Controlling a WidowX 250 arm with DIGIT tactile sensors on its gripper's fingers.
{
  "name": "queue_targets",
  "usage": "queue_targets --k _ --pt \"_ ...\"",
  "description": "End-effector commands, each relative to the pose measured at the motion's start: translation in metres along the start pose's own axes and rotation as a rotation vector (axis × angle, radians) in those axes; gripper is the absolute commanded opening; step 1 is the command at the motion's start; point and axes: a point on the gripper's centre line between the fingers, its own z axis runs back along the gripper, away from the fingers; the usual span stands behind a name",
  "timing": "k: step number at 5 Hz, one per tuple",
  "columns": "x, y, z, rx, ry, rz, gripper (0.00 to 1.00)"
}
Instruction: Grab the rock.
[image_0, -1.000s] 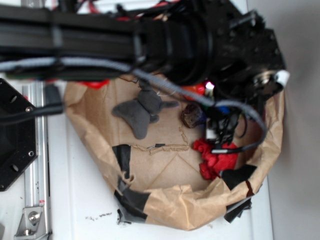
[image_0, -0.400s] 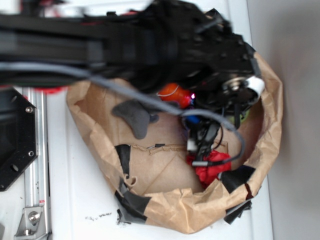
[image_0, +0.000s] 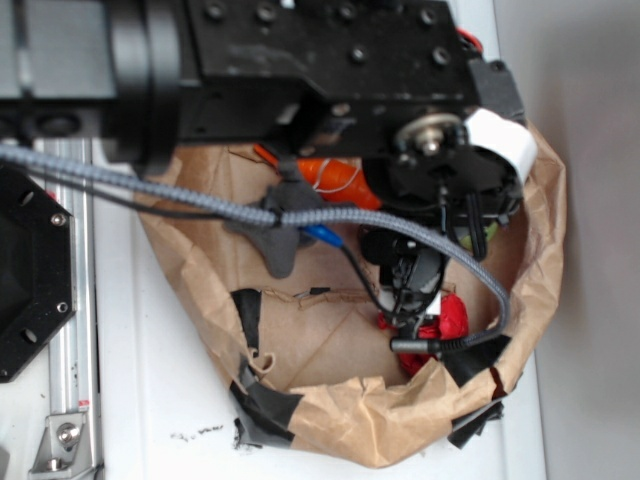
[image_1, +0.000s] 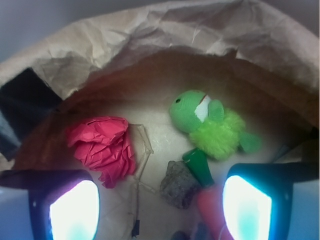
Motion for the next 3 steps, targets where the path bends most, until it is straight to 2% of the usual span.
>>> queue_targets --k 1,2,3 --pt "-0.014 -0.018 -0.025 0.009 0.031 -0.348 1.0" --pt "-0.027 -0.022 -0.035 0.045 0.075 -0.415 1.0" --pt "-0.033 -0.021 -0.049 0.051 0.112 -0.428 1.0"
